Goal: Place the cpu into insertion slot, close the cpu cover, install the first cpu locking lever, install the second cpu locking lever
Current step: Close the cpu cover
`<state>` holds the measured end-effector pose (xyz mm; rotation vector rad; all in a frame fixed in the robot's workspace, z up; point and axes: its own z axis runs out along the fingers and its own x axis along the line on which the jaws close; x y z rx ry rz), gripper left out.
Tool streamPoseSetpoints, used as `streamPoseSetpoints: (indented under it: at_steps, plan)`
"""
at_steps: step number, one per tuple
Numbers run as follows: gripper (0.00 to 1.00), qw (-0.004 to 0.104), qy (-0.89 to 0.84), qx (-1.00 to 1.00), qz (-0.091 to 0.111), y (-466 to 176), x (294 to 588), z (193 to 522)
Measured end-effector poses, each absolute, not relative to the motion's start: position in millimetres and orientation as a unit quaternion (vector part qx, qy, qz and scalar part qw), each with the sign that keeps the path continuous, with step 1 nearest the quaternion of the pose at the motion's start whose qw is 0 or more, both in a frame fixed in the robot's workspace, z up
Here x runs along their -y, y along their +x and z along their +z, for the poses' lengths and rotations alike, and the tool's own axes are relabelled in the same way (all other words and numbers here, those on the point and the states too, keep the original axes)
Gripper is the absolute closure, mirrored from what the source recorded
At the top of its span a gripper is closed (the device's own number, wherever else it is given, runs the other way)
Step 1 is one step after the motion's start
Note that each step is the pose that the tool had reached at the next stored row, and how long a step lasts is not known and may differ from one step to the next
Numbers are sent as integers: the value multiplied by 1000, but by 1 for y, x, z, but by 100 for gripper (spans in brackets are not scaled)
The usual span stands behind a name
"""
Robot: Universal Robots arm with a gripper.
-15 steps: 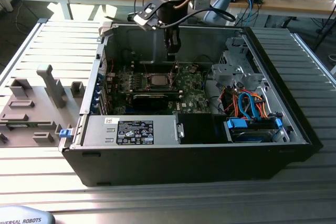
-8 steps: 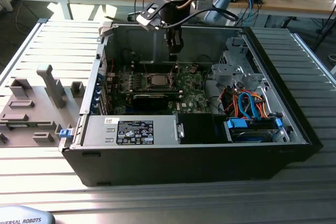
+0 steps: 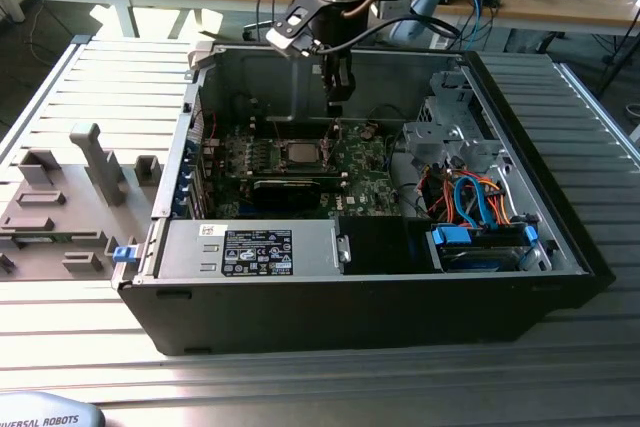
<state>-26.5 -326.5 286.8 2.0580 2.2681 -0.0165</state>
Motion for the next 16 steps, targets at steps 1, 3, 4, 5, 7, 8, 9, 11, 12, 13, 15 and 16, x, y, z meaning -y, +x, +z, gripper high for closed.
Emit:
streamPoseSetpoints:
  at_steps: [1, 3, 4, 5, 7, 8, 9, 11, 12, 13, 15, 16]
  plan:
    - [89, 39, 671, -740, -5, -26, 327, 287]
    - [89, 39, 671, -740, -5, -23, 327, 287]
    - [89, 39, 671, -740, -5, -23, 327, 287]
    - [89, 39, 671, -740, -5, -22, 327, 287]
    - [89, 39, 671, -740, -5, -20, 327, 287]
    - [89, 39, 671, -740, -5, -19, 327, 287]
    - [89, 39, 671, -740, -5, -17, 327, 287]
    - [89, 39, 671, -740, -5, -15, 327, 287]
    - [89, 39, 671, -740, -5, -14, 327, 287]
    - [89, 39, 671, -740, -5, -13, 327, 287]
    - [89, 39, 671, -740, -5, -12, 327, 287]
    - [89, 39, 671, -740, -5, -11, 327, 287]
